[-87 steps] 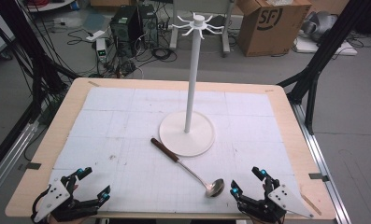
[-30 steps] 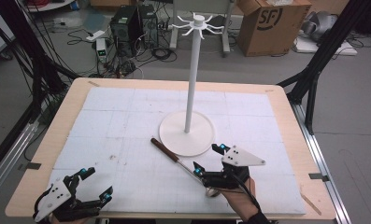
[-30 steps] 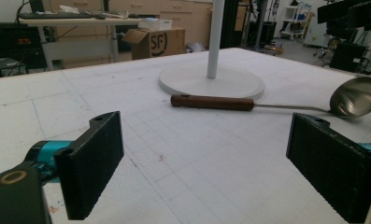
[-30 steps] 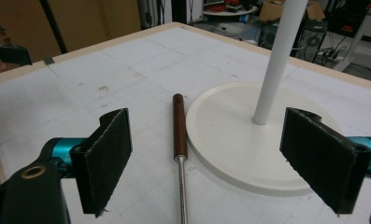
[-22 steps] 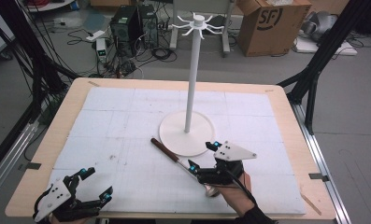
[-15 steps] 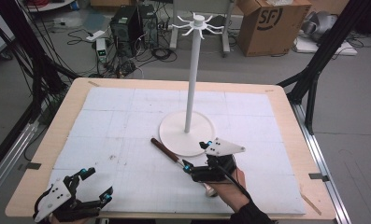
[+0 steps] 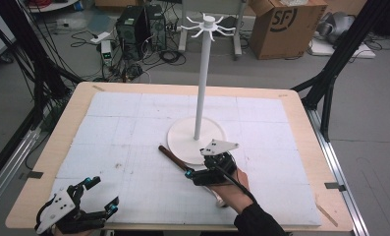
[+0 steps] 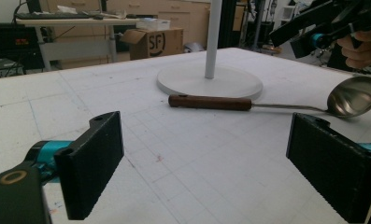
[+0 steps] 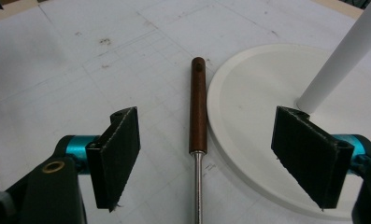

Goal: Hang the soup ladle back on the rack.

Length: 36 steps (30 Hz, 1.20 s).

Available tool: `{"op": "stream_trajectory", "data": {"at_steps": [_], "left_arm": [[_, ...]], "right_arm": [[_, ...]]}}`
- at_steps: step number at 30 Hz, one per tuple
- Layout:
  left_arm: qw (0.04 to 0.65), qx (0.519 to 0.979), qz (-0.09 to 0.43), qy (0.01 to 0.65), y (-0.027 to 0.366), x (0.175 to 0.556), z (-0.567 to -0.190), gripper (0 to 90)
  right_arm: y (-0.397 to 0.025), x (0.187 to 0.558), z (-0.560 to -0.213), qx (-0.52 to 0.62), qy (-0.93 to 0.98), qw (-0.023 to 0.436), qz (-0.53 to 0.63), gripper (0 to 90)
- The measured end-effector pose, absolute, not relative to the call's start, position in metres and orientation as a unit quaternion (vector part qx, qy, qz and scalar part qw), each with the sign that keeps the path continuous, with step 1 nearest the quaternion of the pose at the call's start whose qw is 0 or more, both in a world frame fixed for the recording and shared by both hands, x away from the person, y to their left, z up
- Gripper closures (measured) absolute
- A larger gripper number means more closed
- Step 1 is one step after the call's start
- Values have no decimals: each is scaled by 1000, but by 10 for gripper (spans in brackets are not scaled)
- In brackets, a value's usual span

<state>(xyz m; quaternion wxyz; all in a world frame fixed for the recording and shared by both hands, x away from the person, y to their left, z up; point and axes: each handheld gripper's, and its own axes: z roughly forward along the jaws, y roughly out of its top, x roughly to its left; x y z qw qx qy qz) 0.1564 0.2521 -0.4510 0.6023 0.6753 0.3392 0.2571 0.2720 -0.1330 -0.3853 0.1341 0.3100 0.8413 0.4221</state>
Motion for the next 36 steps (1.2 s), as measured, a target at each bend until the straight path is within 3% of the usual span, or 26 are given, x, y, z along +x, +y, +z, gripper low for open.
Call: {"op": "stream_trajectory", "data": {"at_steps": [12,36], "left_arm": [[605,674,256,339,253,157,-451,117],[608,671,255,339,254,157,-450,117]], "right_arm": [[-111,289,-401,305,875,89,365,321],[-83,310,-431,325,901,45,283,389]]}}
